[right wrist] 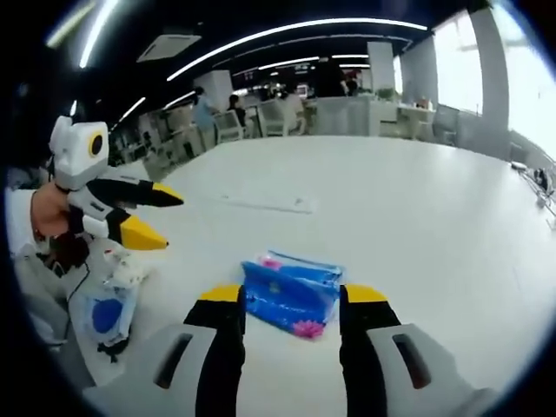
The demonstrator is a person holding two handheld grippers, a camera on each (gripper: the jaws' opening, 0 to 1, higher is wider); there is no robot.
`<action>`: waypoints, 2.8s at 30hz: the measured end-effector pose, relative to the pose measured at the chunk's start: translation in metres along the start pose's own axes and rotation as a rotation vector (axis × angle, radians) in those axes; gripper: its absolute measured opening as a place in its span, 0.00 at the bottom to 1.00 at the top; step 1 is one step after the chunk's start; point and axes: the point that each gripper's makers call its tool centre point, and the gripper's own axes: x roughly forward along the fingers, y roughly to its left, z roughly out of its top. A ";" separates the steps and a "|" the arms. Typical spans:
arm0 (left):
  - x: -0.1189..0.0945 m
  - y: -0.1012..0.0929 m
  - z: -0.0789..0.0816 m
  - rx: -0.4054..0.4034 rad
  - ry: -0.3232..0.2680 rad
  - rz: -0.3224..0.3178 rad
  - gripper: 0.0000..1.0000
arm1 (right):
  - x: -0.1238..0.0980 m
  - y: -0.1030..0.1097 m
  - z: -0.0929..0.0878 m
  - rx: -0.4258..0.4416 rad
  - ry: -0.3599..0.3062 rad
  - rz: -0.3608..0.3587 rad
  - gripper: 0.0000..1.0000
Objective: Arrange the tabletop items into an orderly group along one side of the table until the central work area is clear of visible clutter.
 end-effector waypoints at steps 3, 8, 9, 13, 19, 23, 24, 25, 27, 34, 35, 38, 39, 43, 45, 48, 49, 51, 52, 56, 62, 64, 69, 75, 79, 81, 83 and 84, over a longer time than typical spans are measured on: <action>-0.012 -0.001 -0.001 0.022 0.000 0.011 0.53 | -0.004 0.009 0.002 -0.002 -0.006 0.011 0.41; -0.033 0.004 0.001 0.024 -0.014 0.037 0.54 | -0.010 0.022 0.006 -0.006 -0.019 0.026 0.41; -0.038 0.004 0.001 0.024 -0.016 0.042 0.54 | -0.011 0.024 0.007 -0.008 -0.021 0.028 0.41; -0.055 0.007 0.002 0.028 -0.029 0.063 0.54 | -0.015 0.035 0.012 -0.023 -0.028 0.044 0.40; -0.083 0.011 0.003 0.023 -0.054 0.099 0.54 | -0.025 0.048 0.020 -0.037 -0.050 0.059 0.40; -0.101 0.013 0.001 0.022 -0.063 0.122 0.55 | -0.032 0.055 0.026 -0.041 -0.064 0.063 0.40; -0.107 0.014 0.000 0.017 -0.067 0.129 0.55 | -0.034 0.056 0.027 -0.048 -0.068 0.062 0.40; -0.111 0.014 -0.001 0.015 -0.069 0.133 0.55 | -0.036 0.057 0.029 -0.047 -0.074 0.063 0.40; -0.121 0.015 -0.005 0.014 -0.070 0.148 0.56 | -0.040 0.061 0.031 -0.044 -0.080 0.067 0.40; -0.157 0.024 -0.018 -0.018 -0.084 0.204 0.57 | -0.049 0.079 0.032 -0.059 -0.090 0.088 0.41; -0.161 0.025 -0.020 -0.020 -0.083 0.211 0.56 | -0.050 0.081 0.032 -0.060 -0.091 0.092 0.41; -0.177 0.028 -0.030 -0.029 -0.078 0.237 0.56 | -0.052 0.094 0.030 -0.065 -0.091 0.114 0.42; -0.181 0.029 -0.032 -0.036 -0.081 0.244 0.56 | -0.052 0.097 0.029 -0.066 -0.089 0.118 0.42; -0.199 0.032 -0.044 -0.060 -0.089 0.274 0.56 | -0.052 0.112 0.024 -0.077 -0.080 0.142 0.42; -0.208 0.034 -0.050 -0.074 -0.092 0.290 0.56 | -0.051 0.117 0.021 -0.084 -0.073 0.155 0.42; -0.221 0.036 -0.059 -0.085 -0.085 0.316 0.56 | -0.051 0.133 0.018 -0.091 -0.066 0.178 0.42; -0.226 0.036 -0.062 -0.090 -0.089 0.326 0.56 | -0.050 0.138 0.016 -0.099 -0.061 0.187 0.42; -0.234 0.037 -0.070 -0.103 -0.086 0.341 0.56 | -0.049 0.146 0.013 -0.104 -0.053 0.202 0.41; -0.237 0.038 -0.073 -0.107 -0.085 0.346 0.56 | -0.049 0.146 0.012 -0.107 -0.051 0.208 0.41; -0.251 0.037 -0.089 -0.133 -0.080 0.372 0.56 | -0.046 0.159 0.007 -0.119 -0.039 0.235 0.41; -0.268 0.034 -0.114 -0.180 -0.065 0.405 0.56 | -0.042 0.176 -0.003 -0.136 -0.015 0.270 0.40; -0.273 0.031 -0.123 -0.202 -0.064 0.413 0.56 | -0.040 0.183 -0.007 -0.143 -0.003 0.284 0.40; -0.280 0.023 -0.147 -0.256 -0.050 0.429 0.56 | -0.033 0.197 -0.019 -0.157 0.030 0.315 0.40; -0.284 0.016 -0.172 -0.302 -0.031 0.442 0.56 | -0.026 0.211 -0.030 -0.179 0.064 0.346 0.40; -0.286 0.012 -0.185 -0.331 -0.021 0.447 0.55 | -0.020 0.220 -0.038 -0.194 0.090 0.366 0.39; -0.285 0.010 -0.193 -0.344 -0.010 0.448 0.55 | -0.019 0.222 -0.040 -0.196 0.095 0.371 0.39; -0.284 0.009 -0.200 -0.358 -0.004 0.449 0.55 | -0.017 0.223 -0.044 -0.200 0.106 0.375 0.39; -0.284 0.008 -0.203 -0.366 -0.004 0.449 0.55 | -0.016 0.224 -0.047 -0.204 0.114 0.377 0.39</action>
